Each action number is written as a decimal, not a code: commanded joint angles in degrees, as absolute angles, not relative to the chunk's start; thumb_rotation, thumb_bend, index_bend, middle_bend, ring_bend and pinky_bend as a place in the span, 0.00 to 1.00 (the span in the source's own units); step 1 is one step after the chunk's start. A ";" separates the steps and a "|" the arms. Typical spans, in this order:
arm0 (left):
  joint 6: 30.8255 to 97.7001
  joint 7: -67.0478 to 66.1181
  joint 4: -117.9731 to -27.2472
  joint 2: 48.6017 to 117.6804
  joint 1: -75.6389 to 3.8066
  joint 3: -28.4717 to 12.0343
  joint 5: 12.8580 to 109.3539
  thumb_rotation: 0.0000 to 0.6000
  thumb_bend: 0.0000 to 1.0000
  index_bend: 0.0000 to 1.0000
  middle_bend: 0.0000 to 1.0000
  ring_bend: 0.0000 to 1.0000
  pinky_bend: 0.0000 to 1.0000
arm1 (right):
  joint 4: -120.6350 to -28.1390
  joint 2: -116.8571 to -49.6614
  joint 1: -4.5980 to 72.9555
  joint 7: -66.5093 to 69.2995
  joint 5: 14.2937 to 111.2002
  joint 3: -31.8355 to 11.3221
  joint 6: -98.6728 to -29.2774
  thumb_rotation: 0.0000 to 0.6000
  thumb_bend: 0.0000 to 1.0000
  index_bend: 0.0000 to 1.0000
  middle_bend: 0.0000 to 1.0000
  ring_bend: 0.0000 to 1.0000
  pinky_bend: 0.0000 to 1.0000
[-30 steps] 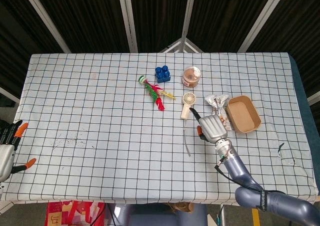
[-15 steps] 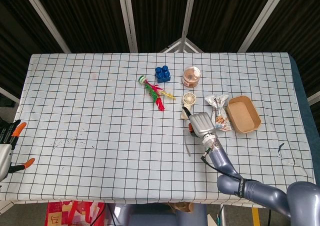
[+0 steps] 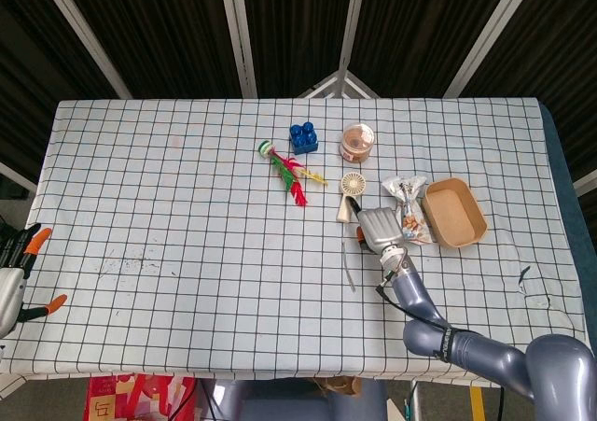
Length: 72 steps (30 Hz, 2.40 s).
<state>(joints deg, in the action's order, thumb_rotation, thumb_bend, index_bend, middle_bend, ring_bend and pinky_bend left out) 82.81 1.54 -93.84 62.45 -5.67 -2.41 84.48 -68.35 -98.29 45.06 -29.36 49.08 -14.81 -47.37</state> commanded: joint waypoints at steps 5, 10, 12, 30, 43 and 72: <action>82.82 1.47 -93.84 62.51 -5.73 -2.40 84.53 1.00 0.03 0.00 0.00 0.00 0.00 | -68.27 -98.00 45.28 -29.39 48.55 -14.53 -47.84 1.00 0.69 0.00 0.80 0.86 0.85; 82.77 1.59 -93.85 62.49 -5.75 -2.39 84.48 1.00 0.03 0.00 0.00 0.00 0.00 | -68.21 -98.02 45.53 -29.77 47.96 -14.18 -48.09 1.00 0.70 0.00 0.80 0.86 0.85; 82.75 1.62 -93.82 62.48 -5.77 -2.40 84.45 1.00 0.03 0.00 0.00 0.00 0.00 | -68.36 -98.09 45.52 -29.66 47.88 -13.98 -48.19 1.00 0.70 0.00 0.80 0.86 0.85; 82.67 1.83 -93.78 62.43 -5.75 -2.43 84.08 1.00 0.03 0.00 0.00 0.00 0.00 | -65.95 -100.28 45.71 -30.03 47.05 -11.96 -48.11 1.00 0.70 0.00 0.80 0.86 0.85; 82.71 1.88 -93.87 62.41 -5.75 -2.42 84.08 1.00 0.03 0.00 0.00 0.00 0.00 | -65.05 -101.23 45.63 -31.10 45.17 -11.25 -47.88 1.00 0.71 0.00 0.80 0.86 0.85; 84.20 1.61 -93.91 62.28 -5.00 -2.13 84.83 1.00 0.03 0.00 0.00 0.00 0.00 | -98.19 -72.33 27.52 -20.92 69.08 -3.04 -74.28 1.00 0.49 0.00 0.02 0.00 0.03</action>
<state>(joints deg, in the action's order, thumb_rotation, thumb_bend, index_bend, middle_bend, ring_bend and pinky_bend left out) 84.11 1.70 -93.94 62.26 -5.04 -2.15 84.74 -93.25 -77.72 32.50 -22.85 64.89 -7.69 -70.16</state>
